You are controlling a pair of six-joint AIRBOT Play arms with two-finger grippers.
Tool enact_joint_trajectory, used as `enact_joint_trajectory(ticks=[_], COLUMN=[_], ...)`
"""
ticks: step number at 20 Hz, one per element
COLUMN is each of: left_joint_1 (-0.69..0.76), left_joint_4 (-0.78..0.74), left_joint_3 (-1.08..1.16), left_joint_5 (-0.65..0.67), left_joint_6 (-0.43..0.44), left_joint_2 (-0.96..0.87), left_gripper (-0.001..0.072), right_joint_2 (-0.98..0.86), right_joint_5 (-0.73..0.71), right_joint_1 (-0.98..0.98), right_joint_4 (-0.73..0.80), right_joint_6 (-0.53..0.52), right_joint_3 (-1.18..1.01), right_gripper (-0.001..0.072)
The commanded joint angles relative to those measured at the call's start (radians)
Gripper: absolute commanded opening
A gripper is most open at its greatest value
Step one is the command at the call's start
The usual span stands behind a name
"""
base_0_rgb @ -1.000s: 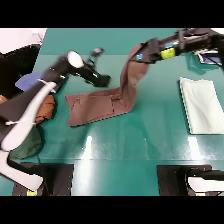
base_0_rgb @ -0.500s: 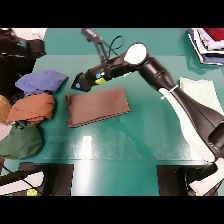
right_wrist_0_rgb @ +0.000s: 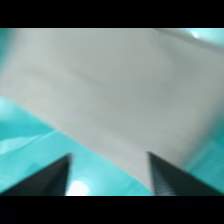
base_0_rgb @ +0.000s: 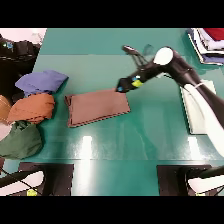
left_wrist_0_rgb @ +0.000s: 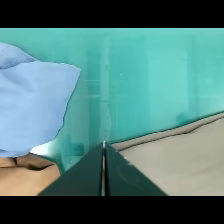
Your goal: Fold the shirts.
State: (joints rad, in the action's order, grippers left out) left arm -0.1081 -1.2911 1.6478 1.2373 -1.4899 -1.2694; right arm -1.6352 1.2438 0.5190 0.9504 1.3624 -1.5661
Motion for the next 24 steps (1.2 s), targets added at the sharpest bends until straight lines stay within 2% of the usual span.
enact_joint_trajectory(ticks=[1, 5, 10, 12, 13, 15, 17, 21, 24], left_joint_1=[-0.002, -0.002, -0.002, -0.002, 0.002, 0.011, 0.037, 0.116, 0.171], left_joint_4=[0.030, 0.035, 0.044, 0.066, 0.076, 0.096, 0.095, 0.094, 0.094], left_joint_3=[0.000, 0.001, 0.001, 0.000, 0.001, 0.000, 0.000, 0.000, 0.000], left_joint_5=[0.008, 0.000, 0.002, 0.001, 0.000, 0.000, -0.002, -0.021, -0.026], left_joint_6=[0.005, 0.005, 0.005, 0.005, 0.005, 0.005, 0.005, 0.005, 0.005], left_joint_2=[0.001, 0.001, 0.001, 0.001, 0.001, 0.001, 0.001, 0.001, 0.001], left_gripper=[0.0024, 0.0024, 0.0024, 0.0025, 0.0024, 0.0024, 0.0024, 0.0023, 0.0024], right_joint_2=[0.016, -0.120, -0.304, -0.349, -0.365, -0.378, -0.370, -0.296, -0.174], right_joint_5=[-0.019, -0.033, -0.016, -0.011, -0.010, -0.014, -0.022, -0.030, -0.058], right_joint_1=[-0.171, -0.192, -0.061, -0.005, 0.016, 0.034, 0.024, -0.093, -0.247], right_joint_4=[-0.096, -0.255, -0.330, -0.327, -0.326, -0.318, -0.318, -0.296, -0.150], right_joint_6=[0.036, 0.020, -0.002, -0.010, -0.021, -0.026, -0.034, -0.032, 0.032], right_joint_3=[0.204, 0.220, 0.038, -0.045, -0.085, -0.146, -0.185, -0.204, -0.163], right_gripper=[0.0633, 0.0628, 0.0618, 0.0479, 0.0366, 0.0079, 0.0021, 0.0020, 0.0020])
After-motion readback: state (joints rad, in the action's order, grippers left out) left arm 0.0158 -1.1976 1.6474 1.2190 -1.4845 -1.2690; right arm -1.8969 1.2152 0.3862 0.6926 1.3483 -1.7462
